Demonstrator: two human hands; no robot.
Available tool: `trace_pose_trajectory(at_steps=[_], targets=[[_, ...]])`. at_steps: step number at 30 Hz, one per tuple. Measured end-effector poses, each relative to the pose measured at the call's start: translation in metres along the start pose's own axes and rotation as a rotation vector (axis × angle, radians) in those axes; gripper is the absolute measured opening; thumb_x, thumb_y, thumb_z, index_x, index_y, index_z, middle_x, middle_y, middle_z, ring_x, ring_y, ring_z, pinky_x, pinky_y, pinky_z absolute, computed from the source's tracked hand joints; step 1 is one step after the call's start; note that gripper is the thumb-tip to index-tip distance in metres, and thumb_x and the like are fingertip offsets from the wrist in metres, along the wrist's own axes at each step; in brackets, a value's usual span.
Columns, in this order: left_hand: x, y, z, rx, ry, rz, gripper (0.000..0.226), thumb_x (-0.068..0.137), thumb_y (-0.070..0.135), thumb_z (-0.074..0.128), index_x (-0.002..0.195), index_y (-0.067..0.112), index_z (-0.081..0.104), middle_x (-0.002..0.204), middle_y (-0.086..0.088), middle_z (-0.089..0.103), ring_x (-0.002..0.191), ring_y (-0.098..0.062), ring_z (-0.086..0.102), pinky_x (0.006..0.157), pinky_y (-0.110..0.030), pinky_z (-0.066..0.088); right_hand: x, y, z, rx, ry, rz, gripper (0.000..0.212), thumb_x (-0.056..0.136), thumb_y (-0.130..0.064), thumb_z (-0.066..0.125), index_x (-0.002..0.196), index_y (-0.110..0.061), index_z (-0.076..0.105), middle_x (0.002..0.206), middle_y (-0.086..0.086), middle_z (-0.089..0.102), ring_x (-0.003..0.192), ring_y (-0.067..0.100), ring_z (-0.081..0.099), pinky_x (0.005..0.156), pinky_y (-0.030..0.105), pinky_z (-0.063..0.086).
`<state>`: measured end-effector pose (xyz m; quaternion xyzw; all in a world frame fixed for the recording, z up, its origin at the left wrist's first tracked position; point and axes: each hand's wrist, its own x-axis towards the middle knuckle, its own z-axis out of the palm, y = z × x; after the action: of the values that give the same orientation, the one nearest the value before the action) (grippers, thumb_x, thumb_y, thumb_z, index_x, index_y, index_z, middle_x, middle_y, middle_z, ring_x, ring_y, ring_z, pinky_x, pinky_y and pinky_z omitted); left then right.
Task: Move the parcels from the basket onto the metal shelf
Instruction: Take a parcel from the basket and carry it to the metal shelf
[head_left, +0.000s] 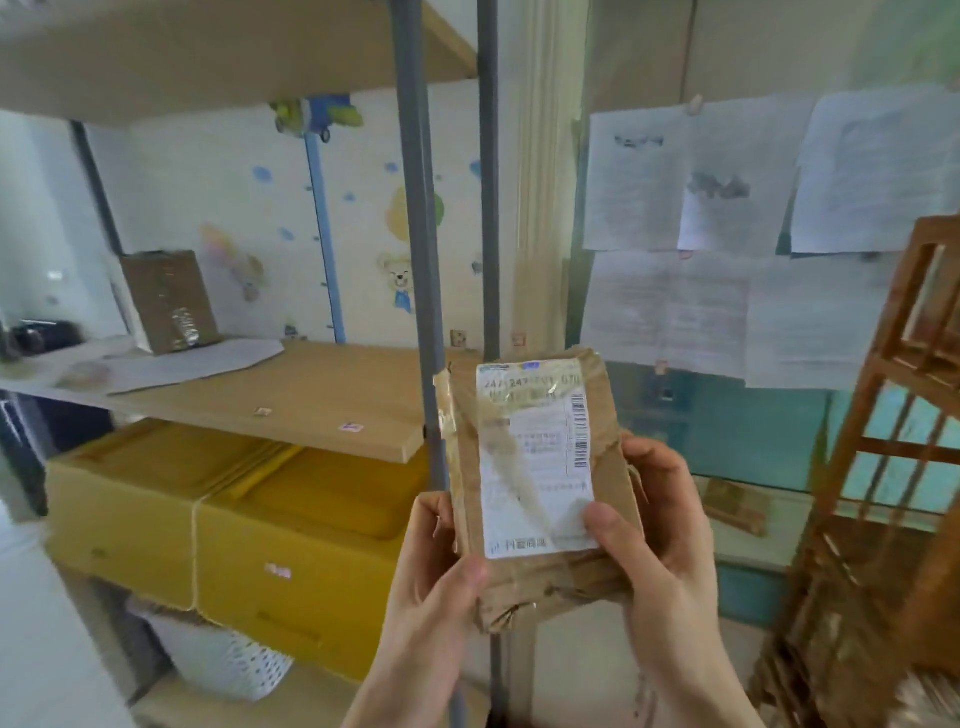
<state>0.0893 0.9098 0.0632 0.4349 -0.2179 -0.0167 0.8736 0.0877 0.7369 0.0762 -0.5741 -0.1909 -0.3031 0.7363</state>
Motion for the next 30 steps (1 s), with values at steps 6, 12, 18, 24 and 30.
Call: trace_pose_trajectory(at_steps=[6,12,18,24,30], targets=[[0.027,0.052,-0.104,-0.045,-0.037,-0.056,0.061,0.049,0.034,0.102,0.089,0.024,0.058,0.107,-0.026,0.063,0.089,-0.038,0.067,0.066,-0.045,0.062,0.007,0.046,0.099,-0.095,-0.022,-0.007,0.049,0.077,-0.023,0.072,0.125,-0.031,0.062,0.134,0.009,0.067,0.126,0.029,0.062,0.09,0.031,0.056],[0.062,0.095,-0.16,0.006,-0.182,-0.002,0.116,0.054,0.039,0.1,0.144,0.065,0.032,0.145,-0.012,0.062,0.127,-0.039,0.063,0.09,-0.057,0.056,0.016,0.072,0.155,0.036,-0.059,0.137,0.07,0.08,-0.025,0.079,0.146,-0.023,0.055,0.145,0.004,0.063,0.133,0.022,0.059,0.1,0.035,0.053],[0.093,0.138,-0.194,0.099,-0.058,0.106,0.063,0.065,0.052,0.091,0.119,0.024,0.076,0.105,-0.003,0.08,0.094,-0.016,0.076,0.071,-0.026,0.062,0.043,0.072,0.169,0.21,0.089,0.55,0.067,0.084,-0.07,0.048,0.124,-0.021,0.071,0.125,0.013,0.076,0.111,0.03,0.074,0.097,0.053,0.052],[0.088,0.143,-0.196,0.403,0.233,0.303,0.05,0.075,0.073,0.069,0.09,0.027,0.08,0.081,-0.002,0.078,0.074,-0.024,0.074,0.06,-0.04,0.064,0.043,0.065,0.194,0.237,0.038,0.307,0.086,0.055,-0.057,0.094,0.127,-0.025,0.061,0.11,0.012,0.077,0.087,0.025,0.077,0.067,0.04,0.063],[0.084,0.155,-0.215,0.617,0.375,0.388,0.042,0.089,0.067,0.059,0.096,0.031,0.079,0.082,-0.016,0.075,0.079,-0.062,0.06,0.062,-0.079,0.05,0.048,0.073,0.213,-0.046,-0.095,0.307,0.105,0.058,-0.072,0.082,0.147,-0.026,0.05,0.133,-0.002,0.072,0.121,0.019,0.068,0.091,0.042,0.058]])
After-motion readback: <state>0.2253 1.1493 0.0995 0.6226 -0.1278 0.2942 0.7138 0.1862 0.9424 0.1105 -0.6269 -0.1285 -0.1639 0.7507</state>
